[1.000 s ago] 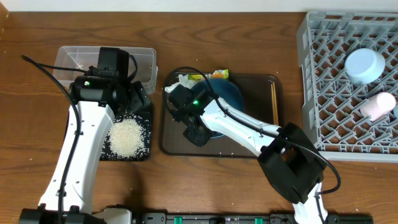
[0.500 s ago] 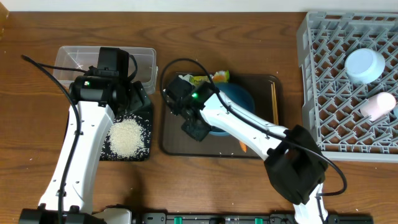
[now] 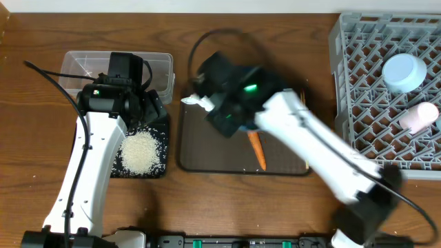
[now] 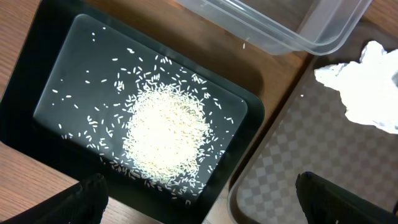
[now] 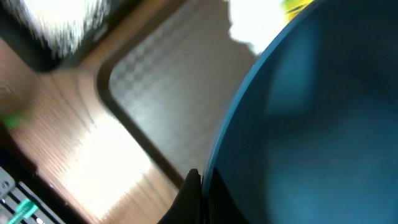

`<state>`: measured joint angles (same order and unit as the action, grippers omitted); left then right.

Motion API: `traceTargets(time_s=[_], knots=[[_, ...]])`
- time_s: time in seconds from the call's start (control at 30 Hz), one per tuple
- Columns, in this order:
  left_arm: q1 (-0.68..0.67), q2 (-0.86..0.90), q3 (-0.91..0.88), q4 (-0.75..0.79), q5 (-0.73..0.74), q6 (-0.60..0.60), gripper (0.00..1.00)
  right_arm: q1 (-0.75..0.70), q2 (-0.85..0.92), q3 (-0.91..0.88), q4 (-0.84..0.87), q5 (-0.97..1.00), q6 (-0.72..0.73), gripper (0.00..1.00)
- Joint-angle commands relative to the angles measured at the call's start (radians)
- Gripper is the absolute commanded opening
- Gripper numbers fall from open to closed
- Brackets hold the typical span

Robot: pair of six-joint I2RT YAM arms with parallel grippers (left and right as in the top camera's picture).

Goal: Sort waste into correct bins and load items into the dishwasher rack
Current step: 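Carry the blue plate to the rack and release it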

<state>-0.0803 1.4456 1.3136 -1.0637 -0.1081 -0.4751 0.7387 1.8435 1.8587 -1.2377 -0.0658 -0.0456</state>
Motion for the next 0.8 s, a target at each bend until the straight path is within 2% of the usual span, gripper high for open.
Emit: traceTargets(time_s=[0.0,0.17,0.43,0.6,0.7,0.77], knots=[[0.003,-0.003,0.011,-0.002,-0.008,-0.009,0.99,-0.135,-0.101,0.032,0.010,-0.085,-0.072,0.01],[0.003,-0.003,0.011,-0.002,-0.008,-0.010,0.99,-0.428,-0.170,0.032,0.048,-0.367,-0.137,0.01],[0.003,-0.003,0.011,-0.002,-0.008,-0.010,0.99,-0.928,-0.150,0.025,0.181,-0.829,-0.207,0.01],[0.003,-0.003,0.011,-0.002,-0.008,-0.010,0.99,-1.170,-0.112,0.024,0.346,-1.162,-0.237,0.01],[0.003,-0.003,0.011,-0.002,-0.008,-0.009,0.99,-1.278,-0.065,0.024,0.492,-1.321,-0.202,0.01],[0.003,-0.003,0.011,-0.002,-0.008,-0.009,0.99,-1.334,-0.025,0.024,0.592,-1.353,-0.135,0.01]])
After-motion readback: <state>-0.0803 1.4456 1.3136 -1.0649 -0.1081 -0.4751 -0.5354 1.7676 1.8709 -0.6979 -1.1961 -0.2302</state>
